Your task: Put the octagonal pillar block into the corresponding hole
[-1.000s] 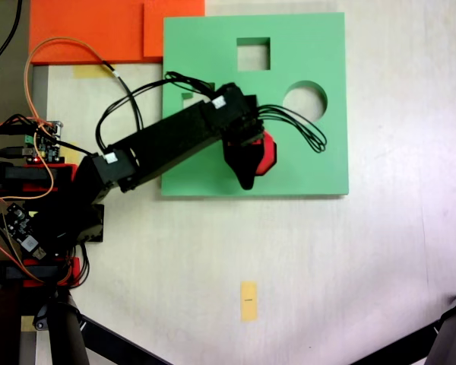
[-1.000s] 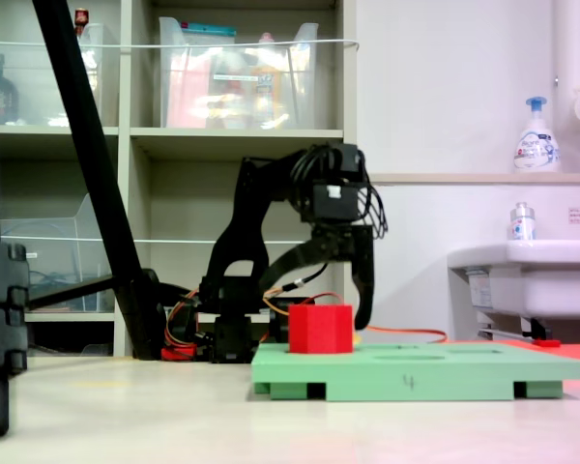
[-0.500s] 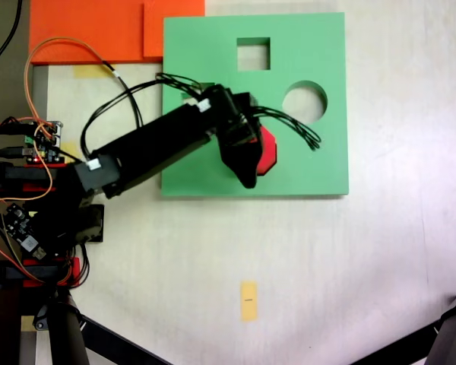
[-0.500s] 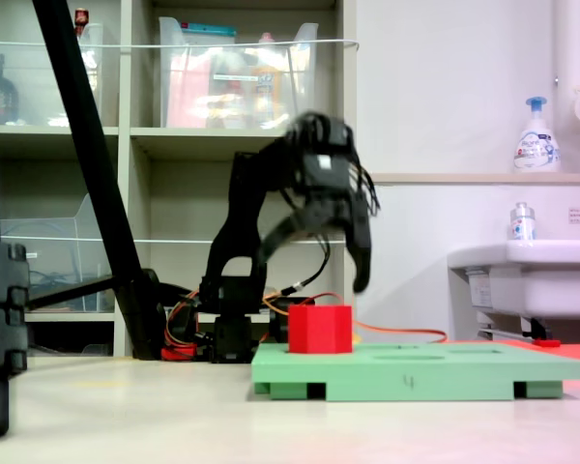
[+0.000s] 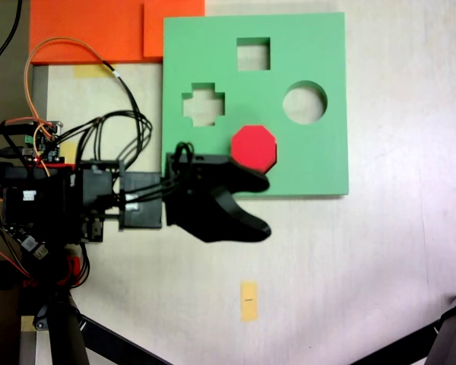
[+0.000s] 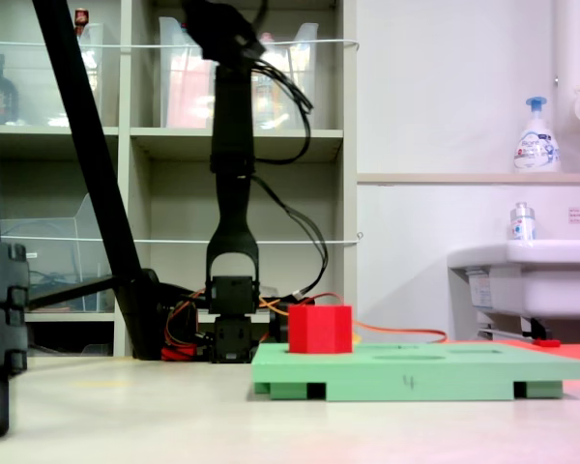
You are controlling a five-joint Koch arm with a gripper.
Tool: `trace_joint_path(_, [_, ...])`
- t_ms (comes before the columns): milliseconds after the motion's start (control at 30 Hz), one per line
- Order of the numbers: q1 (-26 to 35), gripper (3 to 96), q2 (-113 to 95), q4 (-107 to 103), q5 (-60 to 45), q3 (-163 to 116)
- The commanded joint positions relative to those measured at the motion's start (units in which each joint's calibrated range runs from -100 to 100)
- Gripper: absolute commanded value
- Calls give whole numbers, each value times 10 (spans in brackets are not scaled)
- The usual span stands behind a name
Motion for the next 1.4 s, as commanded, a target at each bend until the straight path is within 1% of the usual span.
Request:
trace_joint_path(33, [-14, 571, -11, 60, -36, -11])
trace_joint_path(133, [-29, 571, -103, 142, -36, -218])
trace_joint_path(233, [-24, 571, -195, 240, -46, -422])
trace_joint_path(333, [-14, 568, -316, 446, -69, -704])
trace_joint_path(467, [-14, 510, -407, 765, -79, -1042])
trace_joint_path(533, [-8, 495, -439, 869, -88, -1184])
trace_joint_path(733, [16, 494, -559, 854, -112, -1464])
trace_joint_path(833, [21, 490, -561, 830, -136, -1567])
trace_joint_path(1000, [26, 490, -561, 809, -149, -1570])
trace_joint_path(1067, [26, 491, -561, 738, -159, -1570])
trace_joint_path(1133, [25, 456, -561, 719, -174, -1570])
trace_joint_path(1233, [18, 497, -561, 718, -174, -1570])
trace_joint_path(1400, [18, 497, -561, 718, -173, -1570])
